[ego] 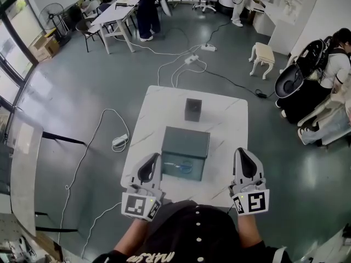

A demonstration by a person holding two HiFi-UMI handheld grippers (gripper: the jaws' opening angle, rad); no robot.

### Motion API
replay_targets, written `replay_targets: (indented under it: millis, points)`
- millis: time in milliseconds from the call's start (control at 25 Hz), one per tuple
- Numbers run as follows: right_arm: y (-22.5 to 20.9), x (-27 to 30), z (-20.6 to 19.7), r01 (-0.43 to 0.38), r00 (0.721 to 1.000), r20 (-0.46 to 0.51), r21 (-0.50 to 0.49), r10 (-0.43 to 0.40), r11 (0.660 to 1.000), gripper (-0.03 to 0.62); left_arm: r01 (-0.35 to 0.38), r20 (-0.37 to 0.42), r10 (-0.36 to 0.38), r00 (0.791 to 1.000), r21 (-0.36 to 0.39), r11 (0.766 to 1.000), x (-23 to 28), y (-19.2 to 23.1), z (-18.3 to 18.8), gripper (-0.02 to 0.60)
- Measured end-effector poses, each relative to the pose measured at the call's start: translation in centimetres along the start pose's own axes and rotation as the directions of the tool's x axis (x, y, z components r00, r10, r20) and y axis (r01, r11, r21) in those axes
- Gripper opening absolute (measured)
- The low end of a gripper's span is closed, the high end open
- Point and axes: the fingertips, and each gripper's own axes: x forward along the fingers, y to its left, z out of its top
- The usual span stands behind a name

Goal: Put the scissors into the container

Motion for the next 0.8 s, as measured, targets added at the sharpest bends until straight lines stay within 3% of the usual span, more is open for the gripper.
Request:
replay_targets:
  millis: [320,800]
  points:
    - [0.4,0.0,0.6,-0.009,1.000,-0.019,-0.068,0.008,0.998,0.014,0.001,0.004,-0.001,1.000,-0.004,1.000,0.1,-0.4,0.4,0.034]
    - [0.5,-0.1,0.7,-0.010,1.000,-0.023,-0.071,0.008,0.997,0.012,0.001,0.005,0.000,1.000,-0.020,1.000,0.1,-0.8,0.3,0.035]
